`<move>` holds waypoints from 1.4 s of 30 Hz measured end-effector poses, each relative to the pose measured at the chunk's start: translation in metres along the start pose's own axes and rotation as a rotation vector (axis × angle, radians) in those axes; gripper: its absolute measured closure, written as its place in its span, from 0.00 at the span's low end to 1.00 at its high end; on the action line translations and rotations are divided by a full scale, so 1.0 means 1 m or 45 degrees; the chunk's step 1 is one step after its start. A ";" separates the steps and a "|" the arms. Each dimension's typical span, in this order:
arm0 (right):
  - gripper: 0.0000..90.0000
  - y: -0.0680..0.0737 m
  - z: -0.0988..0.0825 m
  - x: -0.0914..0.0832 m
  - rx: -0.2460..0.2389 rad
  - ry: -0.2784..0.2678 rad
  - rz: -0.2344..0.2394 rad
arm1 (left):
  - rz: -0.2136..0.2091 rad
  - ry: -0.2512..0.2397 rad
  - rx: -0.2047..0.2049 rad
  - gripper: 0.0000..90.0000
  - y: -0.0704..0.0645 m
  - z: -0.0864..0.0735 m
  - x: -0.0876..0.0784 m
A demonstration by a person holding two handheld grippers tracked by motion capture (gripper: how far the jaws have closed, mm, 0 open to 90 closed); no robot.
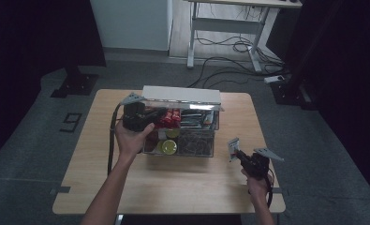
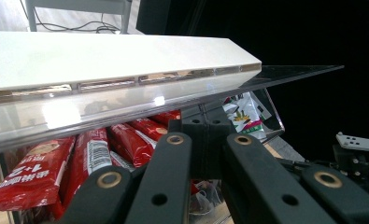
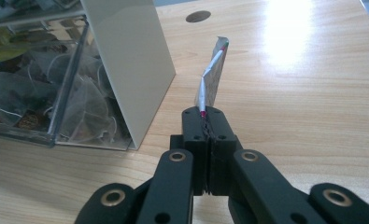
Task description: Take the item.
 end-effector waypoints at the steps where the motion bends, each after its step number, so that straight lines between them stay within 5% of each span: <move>1: 0.97 0.000 0.000 0.000 0.000 0.000 0.000 | 0.000 0.000 0.000 1.00 0.000 0.000 0.000; 26: 0.95 -0.030 -0.025 0.017 0.082 0.075 -0.048 | 0.006 -0.007 -0.002 1.00 0.001 -0.003 0.001; 37: 0.78 -0.045 -0.037 0.020 0.087 0.146 -0.154 | 0.010 -0.005 -0.003 1.00 0.002 -0.004 0.002; 42: 0.58 -0.051 -0.041 0.018 0.052 0.155 -0.258 | 0.010 -0.005 -0.002 1.00 0.002 -0.004 0.001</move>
Point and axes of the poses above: each handheld gripper's, and its own axes: x roughly forward along the jaws, z roughly out of its top, y roughly to its left, the point moved 10 cm from there along x, roughly forward along the jaws, and after that the axes turned 3 degrees about -z, right-handed, at the moved point
